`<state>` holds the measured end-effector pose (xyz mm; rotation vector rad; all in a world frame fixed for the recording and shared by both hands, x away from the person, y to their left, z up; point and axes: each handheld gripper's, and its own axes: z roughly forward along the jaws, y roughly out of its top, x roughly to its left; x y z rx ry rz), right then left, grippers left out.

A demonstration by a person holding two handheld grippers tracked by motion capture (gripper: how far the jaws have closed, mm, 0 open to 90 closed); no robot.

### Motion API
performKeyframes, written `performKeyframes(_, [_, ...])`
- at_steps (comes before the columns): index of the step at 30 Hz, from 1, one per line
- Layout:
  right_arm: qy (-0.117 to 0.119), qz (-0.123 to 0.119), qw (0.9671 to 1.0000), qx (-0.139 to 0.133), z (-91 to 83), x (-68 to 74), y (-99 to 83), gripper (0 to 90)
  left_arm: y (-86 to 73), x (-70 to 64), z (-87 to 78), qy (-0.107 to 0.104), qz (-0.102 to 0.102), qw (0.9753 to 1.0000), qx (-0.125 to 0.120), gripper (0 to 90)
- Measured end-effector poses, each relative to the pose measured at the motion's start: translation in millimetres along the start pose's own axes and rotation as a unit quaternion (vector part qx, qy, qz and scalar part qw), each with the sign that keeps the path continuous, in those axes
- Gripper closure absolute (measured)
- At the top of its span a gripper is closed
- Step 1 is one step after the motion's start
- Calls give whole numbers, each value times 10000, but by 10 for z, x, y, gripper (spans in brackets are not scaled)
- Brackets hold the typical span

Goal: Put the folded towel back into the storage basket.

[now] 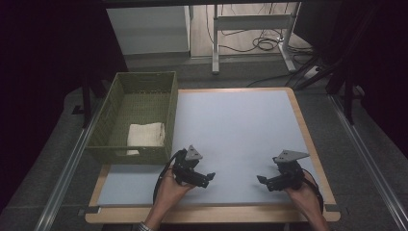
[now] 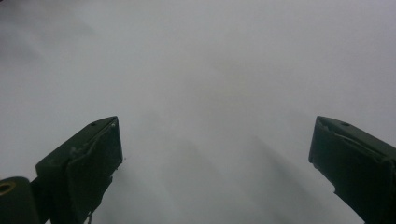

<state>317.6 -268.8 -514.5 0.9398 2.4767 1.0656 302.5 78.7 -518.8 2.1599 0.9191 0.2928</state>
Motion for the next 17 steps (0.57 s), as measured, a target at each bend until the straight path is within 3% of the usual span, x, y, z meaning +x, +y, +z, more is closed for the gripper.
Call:
performKeyframes(5, [-119, -80, 9997, 179, 151, 56, -99, 29, -174, 12, 95, 126, -34, 9997, 211, 24])
performKeyframes(8, [-201, -158, 9995, 174, 155, 85, -95, 29, -219, 18, 128, 187, -33, 9994, 284, 20])
performKeyframes(17, [-178, -119, 9996, 186, 162, 77, -103, 28, -253, 10, 137, 251, 28, 9995, 186, 23])
